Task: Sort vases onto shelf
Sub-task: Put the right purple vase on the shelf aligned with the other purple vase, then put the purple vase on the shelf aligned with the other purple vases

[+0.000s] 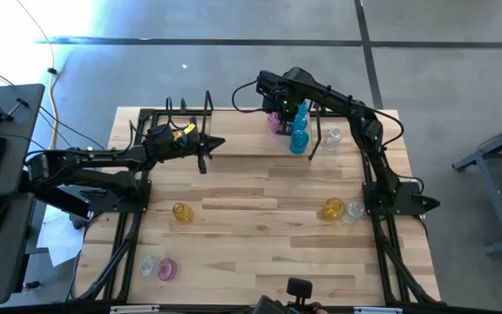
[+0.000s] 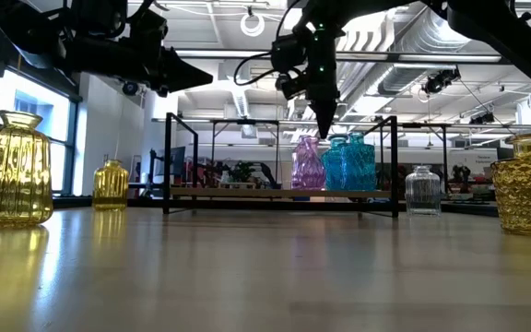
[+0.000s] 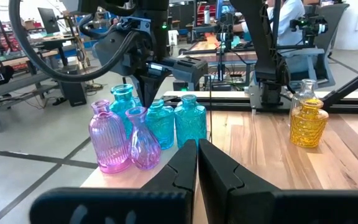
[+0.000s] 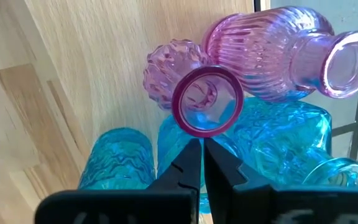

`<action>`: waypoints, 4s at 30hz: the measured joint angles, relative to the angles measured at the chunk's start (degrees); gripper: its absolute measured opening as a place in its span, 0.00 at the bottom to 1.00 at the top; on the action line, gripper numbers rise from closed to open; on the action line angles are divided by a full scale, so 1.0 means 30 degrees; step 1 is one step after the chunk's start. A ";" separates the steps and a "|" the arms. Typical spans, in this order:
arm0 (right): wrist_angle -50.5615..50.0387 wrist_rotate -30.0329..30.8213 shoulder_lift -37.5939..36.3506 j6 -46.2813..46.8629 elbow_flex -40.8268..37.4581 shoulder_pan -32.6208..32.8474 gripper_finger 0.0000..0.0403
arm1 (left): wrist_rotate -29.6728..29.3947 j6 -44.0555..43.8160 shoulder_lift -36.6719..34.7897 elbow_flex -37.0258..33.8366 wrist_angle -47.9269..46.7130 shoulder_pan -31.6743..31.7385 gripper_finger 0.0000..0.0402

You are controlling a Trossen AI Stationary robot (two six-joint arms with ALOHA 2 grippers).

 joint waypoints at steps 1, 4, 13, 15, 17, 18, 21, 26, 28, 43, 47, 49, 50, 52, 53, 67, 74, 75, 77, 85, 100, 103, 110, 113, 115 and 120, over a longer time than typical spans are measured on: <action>0.0006 -0.0001 0.0000 0.0000 0.0000 0.0000 0.00 | -0.0006 0.0000 -0.0006 0.0000 0.0000 0.0000 0.01; 0.0016 -0.0078 0.0000 0.0000 0.0000 0.0000 0.00 | -0.0007 -0.0004 -0.0007 0.0000 0.0000 0.0000 0.01; 0.0574 -0.0532 0.0000 0.0000 0.0000 0.0000 0.00 | -0.0007 -0.0001 -0.0007 0.0000 0.0000 0.0000 0.01; 0.0563 -0.0540 0.0000 0.0000 0.0000 0.0000 0.00 | -0.0007 0.0000 -0.0006 0.0000 0.0000 0.0000 0.01; 0.0402 -0.0547 0.0000 0.0000 0.0000 0.0000 0.00 | -0.0007 0.0000 -0.0007 0.0000 0.0000 0.0000 0.01; 0.0225 -0.0547 0.0000 0.0002 0.0000 -0.0003 0.00 | -0.0007 0.0000 0.0000 0.0000 0.0000 0.0000 0.01; -0.0568 -0.0554 0.0000 0.0284 0.0000 -0.0003 0.00 | -0.0007 0.0000 -0.0007 0.0000 0.0000 0.0000 0.01; -0.0891 -0.0796 0.0000 0.0707 0.0000 -0.0036 0.00 | -0.0004 0.0000 -0.0005 0.0000 0.0000 0.0000 0.01; -0.0634 -0.0877 0.0000 0.0710 0.0000 -0.0033 0.00 | -0.0007 0.0000 -0.0007 0.0000 0.0000 0.0000 0.01; 0.0192 -0.0904 0.0000 0.0838 0.0000 -0.0036 0.00 | -0.0007 0.0000 -0.0007 0.0000 0.0000 0.0000 0.01; -0.0682 -0.0562 0.0000 0.0834 0.0000 -0.0039 0.00 | -0.0007 -0.0003 -0.0003 0.0000 0.0000 0.0000 0.01; -0.0999 -0.0554 0.0000 0.1032 0.0000 -0.0073 0.00 | -0.0007 -0.0003 -0.0003 0.0000 0.0000 0.0000 0.01; -0.1023 -0.0554 0.0000 0.1078 0.0000 -0.0073 0.00 | -0.0007 0.0000 -0.0004 0.0000 0.0000 -0.0004 0.01; -0.0911 -0.0554 0.0000 0.1071 0.0000 -0.0073 0.00 | -0.0002 0.0000 0.0000 0.0000 0.0000 0.0000 0.01; -0.0820 -0.0554 0.0000 0.1064 0.0000 -0.0073 0.00 | -0.0007 0.0000 -0.0001 0.0000 0.0000 -0.0006 0.01; -0.0113 -0.0812 0.0000 0.0998 0.0007 -0.0073 0.00 | -0.0007 0.0000 -0.0007 0.0000 0.0000 0.0000 0.01; -0.0468 -0.0806 -0.0813 0.1051 0.0007 0.0125 0.00 | -0.0007 -0.0004 -0.0007 0.0000 -0.0007 -0.0007 0.01; -0.0262 -0.0807 -0.1025 0.1064 0.0007 0.0207 0.00 | 0.0000 0.0000 -0.0007 0.0000 -0.0010 0.0000 0.01; 0.0311 -0.1157 -0.1460 0.1115 0.0007 0.0417 0.00 | 0.0000 0.0000 -0.0007 0.0000 -0.0023 -0.0007 0.01; 0.6442 -0.4462 -0.2001 0.0290 -0.0518 0.1818 0.00 | 0.0387 0.0000 -0.0007 0.0000 -0.0667 -0.0012 0.01; 2.5861 -0.7091 -0.4584 0.2363 -1.3980 0.4126 0.00 | 0.2531 0.0175 -0.0204 0.0007 -0.1567 -0.0051 0.01; 2.9176 -0.6481 -0.5752 0.3109 -1.6612 0.4503 0.00 | 0.4928 0.0165 -0.0204 0.0007 -0.2057 -0.0085 0.01; 3.4607 -0.5011 -0.8799 0.4519 -2.2381 0.5721 0.00 | 0.6479 0.1680 -0.0525 0.2200 -0.9138 -0.1632 0.01; 3.6154 -0.4439 -1.0101 0.4956 -2.4565 0.6268 0.00 | 0.4328 0.2292 -0.0517 0.3773 -1.2980 -0.3250 0.01; 3.7153 -0.3845 -1.1181 0.5005 -2.5906 0.6609 0.00 | 0.3269 0.2208 -0.0527 0.5007 -1.5433 -0.4338 0.01; 3.8853 -0.3061 -1.3516 0.5194 -2.9013 0.6958 0.00 | 0.1993 -0.0115 -0.0441 0.8018 -2.1970 -0.6957 0.01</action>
